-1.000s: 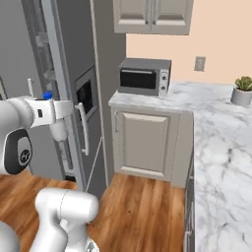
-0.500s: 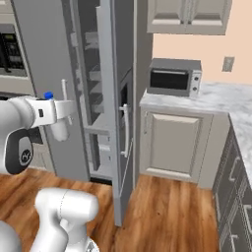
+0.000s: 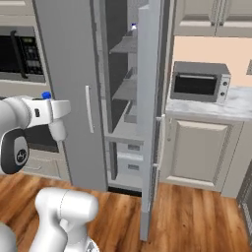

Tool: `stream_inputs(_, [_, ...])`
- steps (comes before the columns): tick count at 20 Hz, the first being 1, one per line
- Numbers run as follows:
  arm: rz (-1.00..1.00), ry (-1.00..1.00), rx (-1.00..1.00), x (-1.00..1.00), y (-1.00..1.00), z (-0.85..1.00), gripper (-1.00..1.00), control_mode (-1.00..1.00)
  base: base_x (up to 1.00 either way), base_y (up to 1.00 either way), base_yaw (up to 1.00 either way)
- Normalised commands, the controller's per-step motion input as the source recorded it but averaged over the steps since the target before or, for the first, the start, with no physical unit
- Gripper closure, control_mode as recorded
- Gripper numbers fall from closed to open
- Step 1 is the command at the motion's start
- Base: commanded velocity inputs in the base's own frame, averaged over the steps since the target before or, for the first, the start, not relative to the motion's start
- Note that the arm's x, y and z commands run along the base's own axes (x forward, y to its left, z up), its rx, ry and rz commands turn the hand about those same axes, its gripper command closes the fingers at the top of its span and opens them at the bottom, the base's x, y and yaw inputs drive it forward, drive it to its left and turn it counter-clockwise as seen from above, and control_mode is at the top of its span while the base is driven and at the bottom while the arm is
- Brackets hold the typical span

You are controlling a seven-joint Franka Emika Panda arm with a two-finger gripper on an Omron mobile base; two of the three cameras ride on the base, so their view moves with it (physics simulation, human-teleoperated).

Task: Take the bottled waters from the counter and place them in the freezer to freeze. Close the freezer door after placing the bottles.

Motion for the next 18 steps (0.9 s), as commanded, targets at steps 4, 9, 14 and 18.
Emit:
stream_inputs(4, [0.0,0.0,0.0,0.0,0.0,0.0,1.0,1.0,0.68,0.56,-0.17])
stream_inputs(9, [0.0,0.0,0.0,0.0,0.0,0.0,1.0,1.0,0.57,0.59,-0.17])
stream_inputs(14, [0.0,0.0,0.0,0.0,0.0,0.0,1.0,1.0,0.67,0.31,-0.23])
stream_inputs(18, [0.0,0.0,0.0,0.0,0.0,0.0,1.0,1.0,0.52,0.31,-0.25])
